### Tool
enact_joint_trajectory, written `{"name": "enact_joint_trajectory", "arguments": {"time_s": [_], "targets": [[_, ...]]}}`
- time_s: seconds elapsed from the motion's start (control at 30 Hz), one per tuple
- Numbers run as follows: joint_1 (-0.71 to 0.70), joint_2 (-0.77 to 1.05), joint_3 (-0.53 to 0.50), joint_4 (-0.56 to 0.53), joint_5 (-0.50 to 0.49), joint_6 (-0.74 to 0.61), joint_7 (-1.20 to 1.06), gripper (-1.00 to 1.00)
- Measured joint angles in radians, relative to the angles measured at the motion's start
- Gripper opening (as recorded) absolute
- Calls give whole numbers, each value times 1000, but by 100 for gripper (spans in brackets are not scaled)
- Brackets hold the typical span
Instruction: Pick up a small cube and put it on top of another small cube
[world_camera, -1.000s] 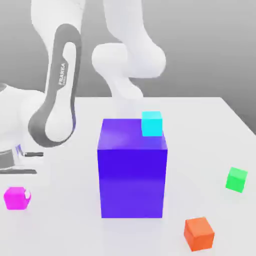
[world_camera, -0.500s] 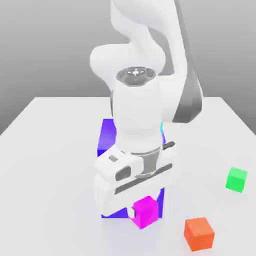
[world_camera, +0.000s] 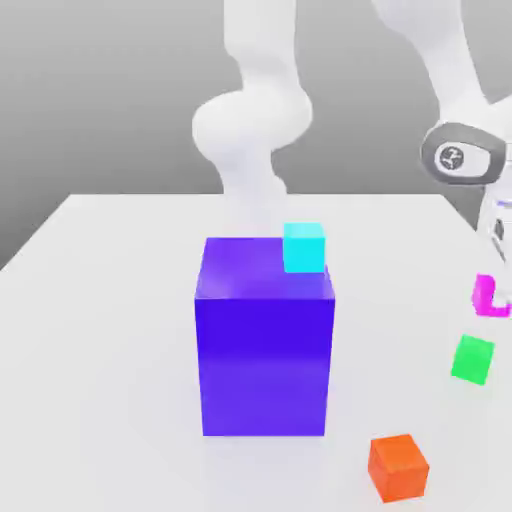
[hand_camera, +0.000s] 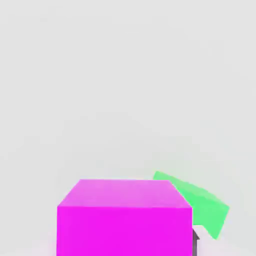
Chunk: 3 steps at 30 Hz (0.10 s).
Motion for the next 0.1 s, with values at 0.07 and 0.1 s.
{"name": "enact_joint_trajectory", "arguments": {"time_s": [0.07,0.1], "targets": [[0,23,-5,1,-6,21,4,100],[0,23,-5,1,-6,21,4,100]]}}
